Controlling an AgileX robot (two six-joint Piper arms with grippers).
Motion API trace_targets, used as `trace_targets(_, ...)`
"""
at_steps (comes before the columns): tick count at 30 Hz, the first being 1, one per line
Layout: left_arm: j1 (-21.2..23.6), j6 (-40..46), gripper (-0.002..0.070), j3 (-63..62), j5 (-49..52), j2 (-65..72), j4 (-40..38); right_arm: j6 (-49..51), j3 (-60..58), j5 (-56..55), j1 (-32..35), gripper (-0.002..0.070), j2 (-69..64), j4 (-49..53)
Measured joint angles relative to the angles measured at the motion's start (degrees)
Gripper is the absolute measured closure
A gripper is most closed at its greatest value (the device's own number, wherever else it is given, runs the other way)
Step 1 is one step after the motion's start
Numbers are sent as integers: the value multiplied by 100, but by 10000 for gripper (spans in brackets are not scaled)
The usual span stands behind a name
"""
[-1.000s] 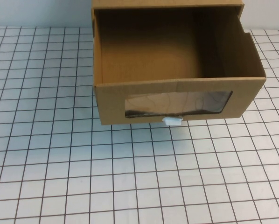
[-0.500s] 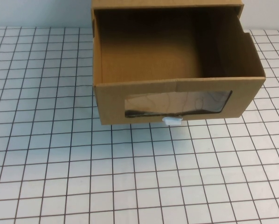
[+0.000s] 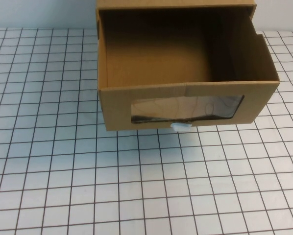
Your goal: Close the shoe box
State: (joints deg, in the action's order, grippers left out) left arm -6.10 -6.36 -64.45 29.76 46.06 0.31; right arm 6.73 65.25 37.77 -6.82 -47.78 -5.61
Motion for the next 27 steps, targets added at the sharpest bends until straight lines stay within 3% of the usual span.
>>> trace_targets(6,0,2428,680,-455,693,943,-2282,-267,0,-318,-473,690,-621,-254)
trace_targets(9,0,3662,680,-946,1274,1594,-3490,-1116,0,-530,-807,690,-868,-468)
trace_targets(12,-3,4333,680,-1634,1886,2338,-4163,-2224,0,-588,-1137,690,-961,-954)
trace_targets(19,-3,4679,680,-3823,2800,4429,-4726,-4840,31,633,-1387,690,-1092,-2959)
trace_targets(27,-172,4418,680,-5919,3759,6656,-5557,-7353,41,2322,-1399,690,-1805,-3642)
